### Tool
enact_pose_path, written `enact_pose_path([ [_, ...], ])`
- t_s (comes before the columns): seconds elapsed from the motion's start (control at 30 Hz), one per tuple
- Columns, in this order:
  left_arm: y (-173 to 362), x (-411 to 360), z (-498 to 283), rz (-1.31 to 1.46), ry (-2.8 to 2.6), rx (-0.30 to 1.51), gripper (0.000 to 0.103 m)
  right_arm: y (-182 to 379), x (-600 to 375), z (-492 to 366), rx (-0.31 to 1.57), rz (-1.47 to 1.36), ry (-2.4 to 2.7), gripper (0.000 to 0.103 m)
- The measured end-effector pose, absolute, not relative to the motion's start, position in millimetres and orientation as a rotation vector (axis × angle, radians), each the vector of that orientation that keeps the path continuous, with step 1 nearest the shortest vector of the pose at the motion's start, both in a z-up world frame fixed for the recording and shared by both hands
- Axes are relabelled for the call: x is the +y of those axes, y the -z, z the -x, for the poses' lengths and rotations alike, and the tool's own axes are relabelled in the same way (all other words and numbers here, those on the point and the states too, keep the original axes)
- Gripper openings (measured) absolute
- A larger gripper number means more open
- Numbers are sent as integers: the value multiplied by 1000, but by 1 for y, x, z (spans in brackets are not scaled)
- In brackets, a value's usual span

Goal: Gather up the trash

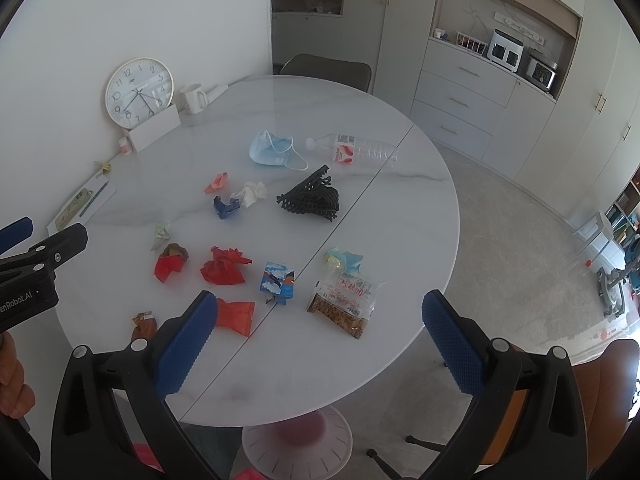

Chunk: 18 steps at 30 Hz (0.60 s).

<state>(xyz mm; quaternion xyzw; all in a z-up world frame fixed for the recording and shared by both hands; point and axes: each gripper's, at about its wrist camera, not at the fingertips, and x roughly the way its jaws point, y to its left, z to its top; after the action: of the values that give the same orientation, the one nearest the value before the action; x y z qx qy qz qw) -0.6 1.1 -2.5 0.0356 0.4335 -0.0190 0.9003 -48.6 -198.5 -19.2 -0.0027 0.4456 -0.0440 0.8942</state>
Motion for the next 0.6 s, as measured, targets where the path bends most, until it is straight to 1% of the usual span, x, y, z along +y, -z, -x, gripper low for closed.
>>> enact_pose_path([
  [0.6,5,3,3,-72,36,899,97,21,-198,50,925,7,92,101],
])
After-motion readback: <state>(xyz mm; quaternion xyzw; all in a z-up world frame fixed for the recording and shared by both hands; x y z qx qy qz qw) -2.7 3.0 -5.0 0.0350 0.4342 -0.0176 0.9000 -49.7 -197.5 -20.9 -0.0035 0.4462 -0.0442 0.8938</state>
